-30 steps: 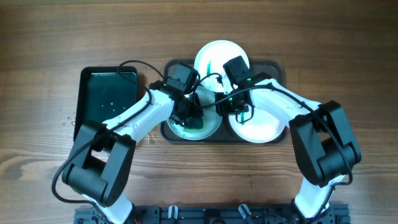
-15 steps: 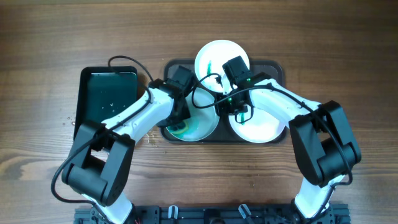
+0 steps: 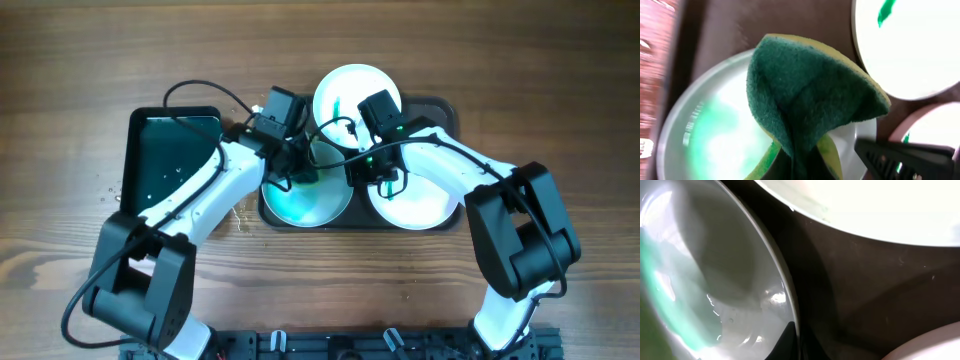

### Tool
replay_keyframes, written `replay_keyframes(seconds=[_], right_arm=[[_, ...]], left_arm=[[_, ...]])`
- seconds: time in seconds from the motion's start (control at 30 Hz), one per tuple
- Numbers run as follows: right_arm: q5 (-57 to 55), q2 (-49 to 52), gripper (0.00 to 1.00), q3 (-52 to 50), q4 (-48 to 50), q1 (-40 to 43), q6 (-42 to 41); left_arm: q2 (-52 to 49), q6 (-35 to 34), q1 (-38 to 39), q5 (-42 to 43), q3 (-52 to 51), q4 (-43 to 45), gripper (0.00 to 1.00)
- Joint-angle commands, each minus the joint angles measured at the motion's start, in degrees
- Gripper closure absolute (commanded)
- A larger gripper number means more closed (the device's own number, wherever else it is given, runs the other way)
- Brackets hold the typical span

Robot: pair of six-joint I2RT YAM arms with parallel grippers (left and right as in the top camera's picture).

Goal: Clean dirty plates on tray and stack at the side
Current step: 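Scrub the lower-left plate with the sponge while the right gripper holds it, then lift the cleaned plate with the right gripper and set it right of the tray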

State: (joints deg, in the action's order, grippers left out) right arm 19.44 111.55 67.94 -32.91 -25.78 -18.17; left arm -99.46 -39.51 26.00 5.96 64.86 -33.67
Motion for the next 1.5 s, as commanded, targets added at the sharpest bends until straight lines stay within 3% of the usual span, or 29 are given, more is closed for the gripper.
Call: replay_keyframes(seconds=[0.0, 0.2, 0.4, 0.63, 0.87, 1.1, 1.3, 1.47], right_arm=[[-1.42, 1.20, 0.96, -0.31, -0.15, 0.24, 0.15], [-1.42, 1.16, 0.96, -0.28, -0.13, 0.24, 0.15], [-1.46, 0.74, 0.96, 0.74, -0.74, 0.24, 1.79], [-1.95, -1.62, 0.96, 2.56, -0.76, 0.24, 4.24], [-8.41, -10.51, 0.96, 4.92, -2.12, 0.20, 6.71], [-33.11, -20.17, 0.96, 6.45, -1.81, -4.31, 17.22], [-52.68, -20.81, 0.96, 6.45, 3.10, -11.69, 30.53], [-70.90, -20.81, 0.96, 6.45, 9.97, -18.25, 46.90]], left_arm=[[-3.45, 0.07, 0.52, -0.09, -3.28, -0.28, 0.96], [-3.58, 0.04, 0.48, -19.32, -4.96, -6.29, 0.96], [3.02, 0.04, 0.48, -27.39, -3.37, -7.76, 0.96], [16.52, -2.27, 0.02, -26.60, -2.73, -7.19, 0.96], [21.57, -6.38, -11.15, -22.77, -2.75, -12.83, 0.96], [20.92, -5.92, -22.91, -14.47, -5.11, -15.45, 0.96], [20.92, -5.92, -23.71, -15.04, -6.12, -15.43, 0.96], [20.92, -5.92, -23.71, -15.67, -6.93, -15.43, 0.96]])
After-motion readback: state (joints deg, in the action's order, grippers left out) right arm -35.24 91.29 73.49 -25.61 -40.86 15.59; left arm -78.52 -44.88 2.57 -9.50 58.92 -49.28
